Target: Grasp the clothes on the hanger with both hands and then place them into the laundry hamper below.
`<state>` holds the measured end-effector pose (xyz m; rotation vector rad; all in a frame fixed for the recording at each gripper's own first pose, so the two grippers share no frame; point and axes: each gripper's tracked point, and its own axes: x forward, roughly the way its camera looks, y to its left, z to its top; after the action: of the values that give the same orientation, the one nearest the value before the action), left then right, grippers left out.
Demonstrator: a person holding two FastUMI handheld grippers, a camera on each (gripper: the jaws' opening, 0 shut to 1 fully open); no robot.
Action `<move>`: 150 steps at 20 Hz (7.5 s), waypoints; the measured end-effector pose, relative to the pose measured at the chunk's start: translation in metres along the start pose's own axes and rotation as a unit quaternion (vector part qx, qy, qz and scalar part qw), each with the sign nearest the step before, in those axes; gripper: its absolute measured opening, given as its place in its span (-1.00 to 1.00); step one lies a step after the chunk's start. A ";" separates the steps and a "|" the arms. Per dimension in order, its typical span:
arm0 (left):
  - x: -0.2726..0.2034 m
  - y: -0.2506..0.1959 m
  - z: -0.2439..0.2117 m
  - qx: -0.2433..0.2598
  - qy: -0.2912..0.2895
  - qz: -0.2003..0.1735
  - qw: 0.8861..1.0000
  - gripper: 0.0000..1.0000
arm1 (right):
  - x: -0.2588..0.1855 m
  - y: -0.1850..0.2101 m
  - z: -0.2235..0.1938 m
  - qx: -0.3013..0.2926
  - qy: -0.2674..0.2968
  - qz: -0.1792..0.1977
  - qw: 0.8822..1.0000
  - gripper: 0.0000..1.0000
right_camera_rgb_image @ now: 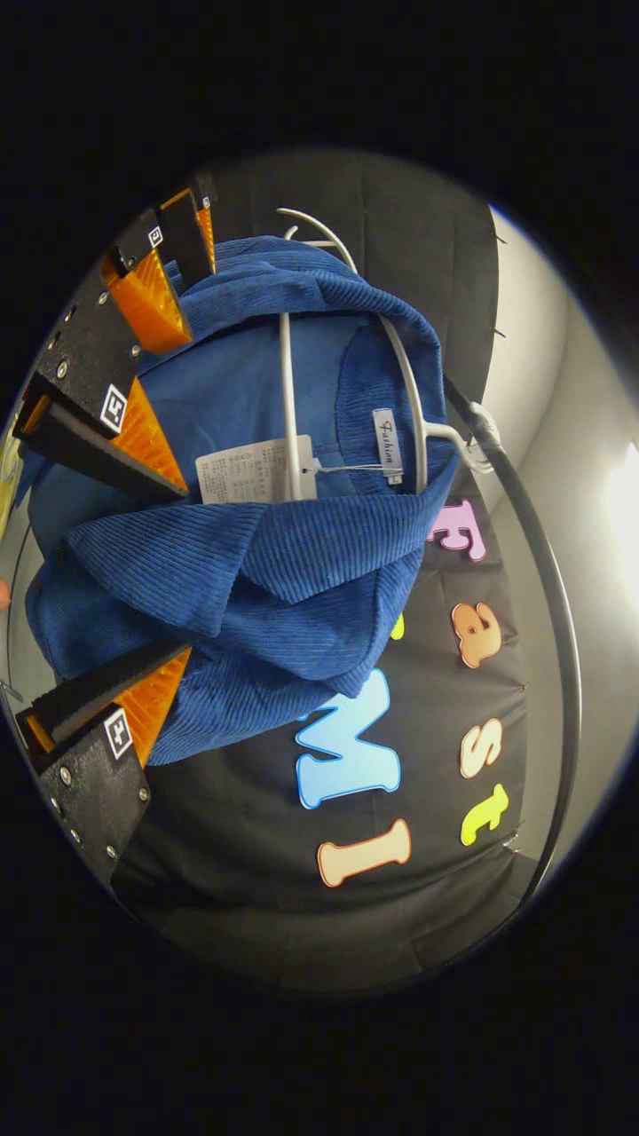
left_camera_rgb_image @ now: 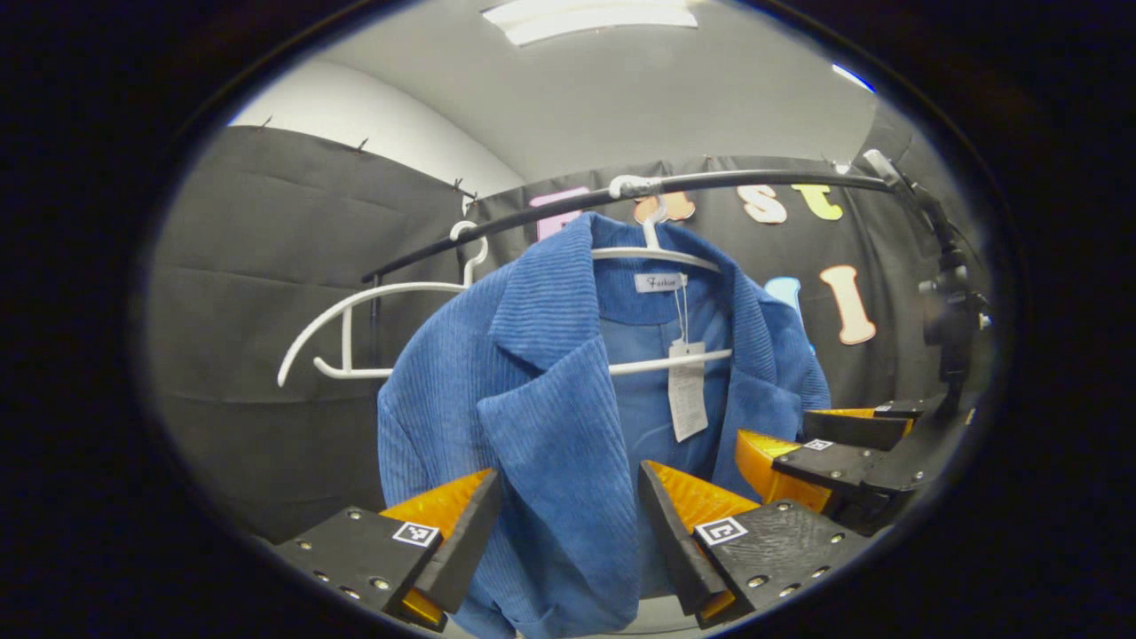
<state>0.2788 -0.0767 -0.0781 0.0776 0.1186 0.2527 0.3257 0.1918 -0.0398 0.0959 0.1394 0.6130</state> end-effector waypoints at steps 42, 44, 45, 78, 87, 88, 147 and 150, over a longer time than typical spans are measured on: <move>-0.036 0.084 0.079 0.052 -0.076 0.045 0.995 -1.00 | -0.024 -0.042 0.114 -0.074 -0.176 -0.137 0.972 -1.00; -0.039 0.096 0.094 0.060 -0.095 0.058 0.992 -1.00 | -0.023 -0.052 0.127 -0.084 -0.190 -0.144 0.967 -1.00; -0.036 0.103 0.102 0.066 -0.101 0.063 0.991 -1.00 | -0.021 -0.057 0.134 -0.090 -0.195 -0.149 0.965 -1.00; 0.062 0.176 0.067 0.071 -0.041 0.063 0.995 -0.99 | 0.086 -0.148 0.090 -0.076 -0.105 -0.203 0.970 -1.00; 0.059 0.181 0.075 0.052 -0.051 0.052 0.996 -0.98 | 0.086 -0.152 0.118 -0.039 -0.144 -0.215 0.965 -1.00; 0.057 0.179 0.078 0.052 -0.054 0.052 0.996 -0.98 | 0.087 -0.151 0.124 -0.035 -0.150 -0.217 0.964 -1.00; -0.130 0.094 -0.018 -0.075 0.019 -0.176 0.981 -0.98 | -0.170 0.117 -0.048 -0.020 0.026 -0.071 0.997 -0.99; -0.128 0.082 -0.049 -0.089 0.038 -0.182 0.979 -0.97 | -0.166 0.125 -0.076 -0.015 0.047 -0.058 0.997 -0.99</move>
<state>0.1293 -0.0270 -0.1057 -0.1320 0.1825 -0.1000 0.1084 0.2008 -0.0811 0.0300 0.2245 0.5033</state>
